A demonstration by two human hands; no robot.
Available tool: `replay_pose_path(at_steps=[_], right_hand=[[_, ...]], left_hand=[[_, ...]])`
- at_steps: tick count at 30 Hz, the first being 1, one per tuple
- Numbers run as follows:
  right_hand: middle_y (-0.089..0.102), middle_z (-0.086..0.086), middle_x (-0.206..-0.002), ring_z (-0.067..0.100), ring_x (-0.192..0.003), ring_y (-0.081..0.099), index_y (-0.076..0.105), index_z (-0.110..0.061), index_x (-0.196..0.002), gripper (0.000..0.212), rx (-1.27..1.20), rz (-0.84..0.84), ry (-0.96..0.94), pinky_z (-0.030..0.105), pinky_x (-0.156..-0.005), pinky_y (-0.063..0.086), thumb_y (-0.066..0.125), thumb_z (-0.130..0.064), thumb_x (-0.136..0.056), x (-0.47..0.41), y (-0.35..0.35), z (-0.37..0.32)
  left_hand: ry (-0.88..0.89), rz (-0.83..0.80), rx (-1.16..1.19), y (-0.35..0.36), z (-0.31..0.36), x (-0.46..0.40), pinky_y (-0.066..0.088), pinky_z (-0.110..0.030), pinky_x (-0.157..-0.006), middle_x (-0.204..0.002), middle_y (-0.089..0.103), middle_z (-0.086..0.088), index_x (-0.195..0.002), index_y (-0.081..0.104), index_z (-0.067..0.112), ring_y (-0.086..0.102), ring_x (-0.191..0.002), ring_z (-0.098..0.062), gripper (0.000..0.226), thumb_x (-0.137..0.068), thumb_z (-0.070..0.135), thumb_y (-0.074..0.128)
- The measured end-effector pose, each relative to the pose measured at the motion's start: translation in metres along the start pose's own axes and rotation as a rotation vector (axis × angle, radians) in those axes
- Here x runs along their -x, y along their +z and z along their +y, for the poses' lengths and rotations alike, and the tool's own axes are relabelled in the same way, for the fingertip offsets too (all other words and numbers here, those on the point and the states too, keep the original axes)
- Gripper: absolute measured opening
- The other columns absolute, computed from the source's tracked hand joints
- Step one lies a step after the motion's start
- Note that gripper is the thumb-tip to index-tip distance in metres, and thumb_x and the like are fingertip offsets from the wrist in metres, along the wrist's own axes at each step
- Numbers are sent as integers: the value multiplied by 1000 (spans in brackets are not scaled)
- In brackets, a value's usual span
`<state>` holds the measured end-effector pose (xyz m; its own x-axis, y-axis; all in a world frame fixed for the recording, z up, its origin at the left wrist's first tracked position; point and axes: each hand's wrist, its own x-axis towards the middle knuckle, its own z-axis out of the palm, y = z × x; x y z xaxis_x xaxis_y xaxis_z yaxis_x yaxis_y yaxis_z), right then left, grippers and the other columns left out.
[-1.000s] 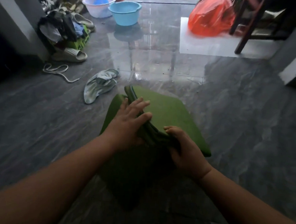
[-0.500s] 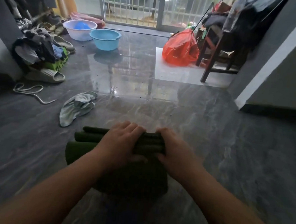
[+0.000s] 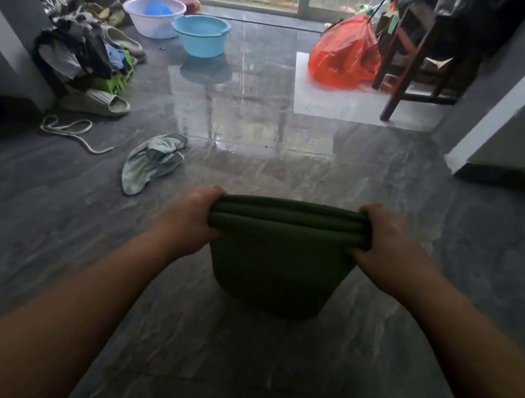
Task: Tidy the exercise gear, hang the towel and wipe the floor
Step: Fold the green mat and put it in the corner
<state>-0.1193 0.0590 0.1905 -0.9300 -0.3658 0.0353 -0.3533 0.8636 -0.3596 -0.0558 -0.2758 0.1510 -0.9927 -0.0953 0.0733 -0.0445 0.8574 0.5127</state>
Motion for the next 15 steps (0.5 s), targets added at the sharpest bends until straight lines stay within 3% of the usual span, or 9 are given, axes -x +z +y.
replay_pose_path(at_steps=[1, 3, 6, 9, 12, 14, 15], right_hand=[[47, 10, -127, 30, -119, 43, 45, -19, -127, 58, 153, 18, -7, 42, -98, 40, 72, -24, -75, 0, -1, -6], [27, 13, -153, 33, -143, 20, 32, -16, -141, 70, 409, -12, -6, 51, -118, 20, 63, -30, -79, 0, -2, -20], [2, 9, -163, 31, -151, -5, 4, -15, -153, 88, 499, -88, -1, 59, -120, -3, 56, -35, -85, -1, 3, -39], [2, 7, -162, 28, -152, -5, -12, -21, -152, 102, 449, -103, -46, 63, -117, -9, 61, -43, -84, -6, 12, -46], [12, 4, -158, 26, -150, 5, -12, -25, -153, 108, 412, -87, -90, 63, -118, -6, 64, -47, -80, -13, 18, -41], [18, 4, -155, 26, -147, 11, -9, -25, -155, 109, 402, -78, -131, 61, -120, 0, 63, -49, -77, -16, 19, -34], [21, 4, -154, 27, -146, 14, -7, -25, -155, 108, 408, -81, -149, 61, -120, 2, 62, -50, -77, -16, 20, -30]], left_hand=[[-3, 41, -6, 3, 1, 1, 45, -33, -72, -98, 53, 9, -109, 58, 28, 56, -88, -18, 46, -69, 21, 80], [-13, 78, -27, 8, 4, 1, 40, -30, -69, -99, 51, 9, -111, 57, 29, 53, -85, -16, 47, -70, 20, 80], [-26, 29, -41, 6, 8, -1, 43, -32, -70, -102, 48, 10, -112, 51, 33, 54, -86, -18, 50, -71, 23, 78], [-45, -64, -101, -8, 18, 3, 48, -36, -74, -108, 52, 9, -116, 47, 37, 60, -95, -23, 51, -74, 28, 75], [-67, -138, -257, -17, 25, 11, 50, -37, -81, -134, 51, 7, -141, 23, 50, 60, -111, -24, 89, -71, 41, 78], [-34, -182, -363, -19, 29, 10, 51, -40, -88, -141, 44, 6, -146, 2, 56, 54, -121, -24, 111, -67, 52, 79], [-30, -194, -381, -20, 29, 7, 49, -42, -92, -140, 43, 5, -146, 1, 55, 51, -123, -24, 113, -64, 56, 80]])
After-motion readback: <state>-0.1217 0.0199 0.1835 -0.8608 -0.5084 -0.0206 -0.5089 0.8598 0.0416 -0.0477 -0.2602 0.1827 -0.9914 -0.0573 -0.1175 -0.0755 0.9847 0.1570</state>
